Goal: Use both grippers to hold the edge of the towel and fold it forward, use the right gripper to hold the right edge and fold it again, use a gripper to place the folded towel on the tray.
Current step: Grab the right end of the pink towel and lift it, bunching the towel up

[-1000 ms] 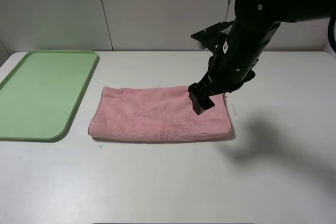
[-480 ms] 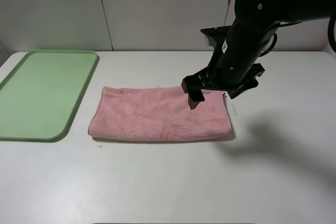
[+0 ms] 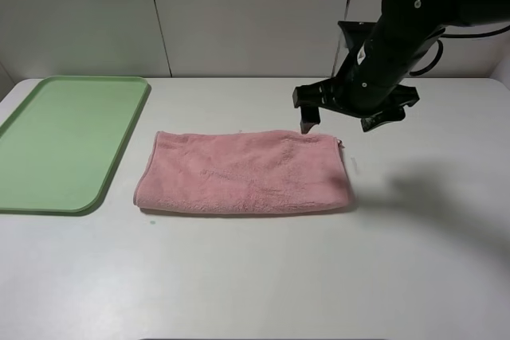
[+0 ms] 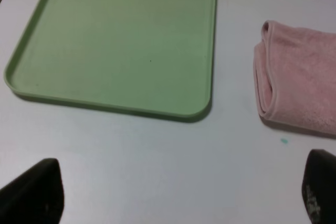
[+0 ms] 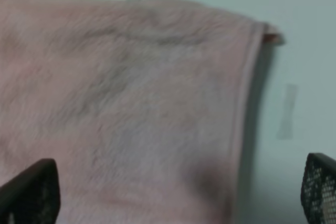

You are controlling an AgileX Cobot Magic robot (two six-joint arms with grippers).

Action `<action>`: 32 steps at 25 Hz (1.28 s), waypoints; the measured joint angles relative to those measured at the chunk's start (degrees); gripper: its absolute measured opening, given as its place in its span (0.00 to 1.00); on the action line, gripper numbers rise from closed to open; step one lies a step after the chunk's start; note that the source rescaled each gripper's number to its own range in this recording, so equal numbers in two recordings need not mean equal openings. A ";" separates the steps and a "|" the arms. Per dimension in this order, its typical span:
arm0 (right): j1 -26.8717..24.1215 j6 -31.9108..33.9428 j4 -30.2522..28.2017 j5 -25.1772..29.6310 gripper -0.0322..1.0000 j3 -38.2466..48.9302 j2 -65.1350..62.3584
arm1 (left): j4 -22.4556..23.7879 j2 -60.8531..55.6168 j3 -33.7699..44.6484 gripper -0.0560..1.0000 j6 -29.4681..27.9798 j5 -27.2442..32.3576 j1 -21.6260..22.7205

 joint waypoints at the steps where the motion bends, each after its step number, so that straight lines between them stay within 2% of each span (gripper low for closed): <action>1: -1.02 0.00 0.00 -0.12 1.00 0.00 0.00 | 0.00 0.00 0.00 0.90 0.00 0.00 0.00; 7: -4.77 -1.80 0.00 -0.38 1.00 0.00 4.29 | 0.00 0.00 0.00 0.90 0.00 0.00 0.00; 25: -5.02 -6.51 0.41 -6.36 1.00 0.00 13.55 | 0.00 0.00 0.00 0.90 0.00 0.00 0.00; 32: -5.02 -7.54 0.66 -6.62 1.00 0.00 16.17 | 0.00 0.00 0.00 0.90 0.00 0.00 0.00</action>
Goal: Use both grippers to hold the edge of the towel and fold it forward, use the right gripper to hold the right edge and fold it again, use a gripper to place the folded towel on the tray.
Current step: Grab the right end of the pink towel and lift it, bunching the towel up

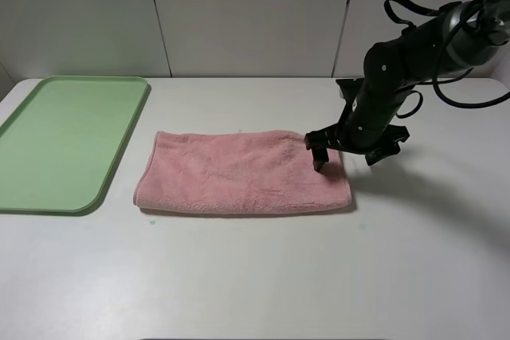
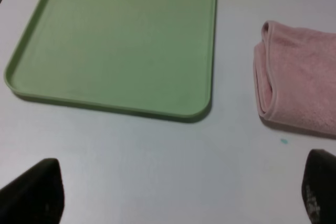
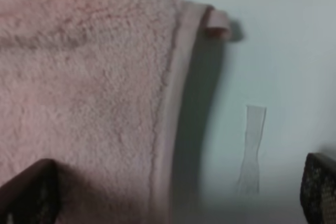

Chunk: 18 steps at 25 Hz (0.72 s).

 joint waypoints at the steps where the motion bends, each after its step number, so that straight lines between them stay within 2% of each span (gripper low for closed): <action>1: 0.00 -0.28 0.12 -0.11 1.00 0.00 0.37 | 0.00 0.00 0.00 0.90 0.00 0.00 0.00; 16: 0.00 -0.83 0.55 -1.52 1.00 -0.50 3.02 | 0.00 0.00 0.00 0.90 0.00 0.00 0.00; 18: 0.00 -0.90 0.59 -1.31 0.93 -0.72 3.21 | 0.00 0.00 0.00 0.90 0.00 -0.01 0.00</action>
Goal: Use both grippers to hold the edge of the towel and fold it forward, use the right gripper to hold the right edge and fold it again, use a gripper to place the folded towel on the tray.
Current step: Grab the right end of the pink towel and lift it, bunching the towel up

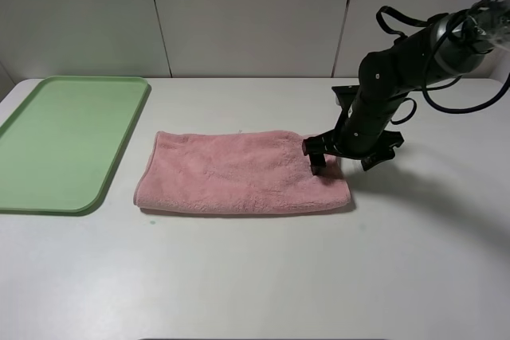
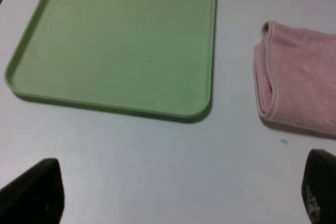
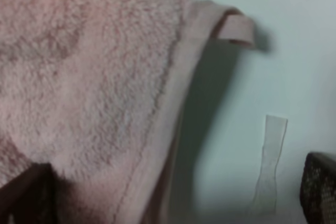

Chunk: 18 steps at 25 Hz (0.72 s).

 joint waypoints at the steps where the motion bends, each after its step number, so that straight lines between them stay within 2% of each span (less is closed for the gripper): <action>1: 0.07 0.00 -0.09 -0.07 0.84 0.02 0.00 | 0.00 0.00 0.00 0.90 0.00 0.00 0.00; 4: -0.19 0.00 -0.49 -0.24 0.55 -0.08 0.00 | 0.00 0.00 0.00 0.90 0.00 -0.06 0.00; 6: 0.28 0.00 0.48 -0.72 0.32 -0.08 0.06 | 0.00 0.00 0.00 0.90 0.00 -0.06 0.00; 8: 0.64 0.00 1.16 -1.10 0.13 -0.08 0.06 | 0.00 0.00 0.00 0.90 0.00 -0.06 0.00; 9: 0.64 0.00 1.29 -1.11 0.07 -0.08 0.06 | 0.00 0.00 0.00 0.90 0.00 -0.06 0.00; 15: 0.64 -0.04 1.27 -0.85 0.08 -0.08 0.00 | -0.06 0.00 0.00 0.90 0.00 -0.06 0.00; 18: 0.64 -0.12 -0.71 0.36 0.08 -0.08 -0.81 | -0.06 0.00 0.00 0.90 0.00 -0.10 0.00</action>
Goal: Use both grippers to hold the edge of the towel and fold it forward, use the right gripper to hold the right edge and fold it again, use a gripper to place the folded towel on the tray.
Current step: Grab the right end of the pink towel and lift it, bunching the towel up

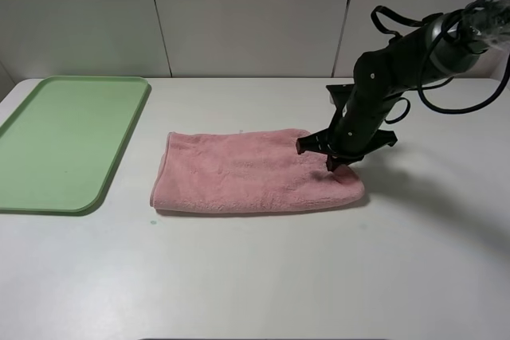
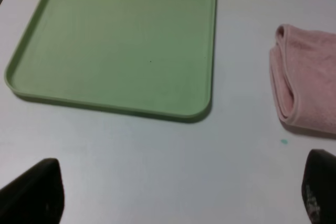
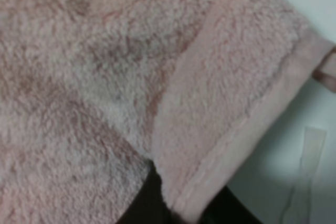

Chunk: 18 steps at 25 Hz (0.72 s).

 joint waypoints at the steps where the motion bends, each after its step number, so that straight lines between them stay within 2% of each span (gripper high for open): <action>1: 0.00 -0.06 -1.12 0.97 0.08 0.07 -0.43 | 0.00 0.00 0.00 0.90 0.00 0.00 0.00; 4: -0.34 -0.19 -3.73 4.32 0.08 0.31 -2.15 | 0.00 0.00 0.00 0.90 0.00 0.00 0.00; 14: -0.85 -0.30 -10.74 9.77 0.08 0.42 -8.57 | 0.00 0.00 0.00 0.90 0.00 -0.06 0.00; 18: -3.11 -0.34 -12.94 11.78 0.08 0.42 -8.56 | 0.00 0.00 0.00 0.90 0.00 -0.06 0.00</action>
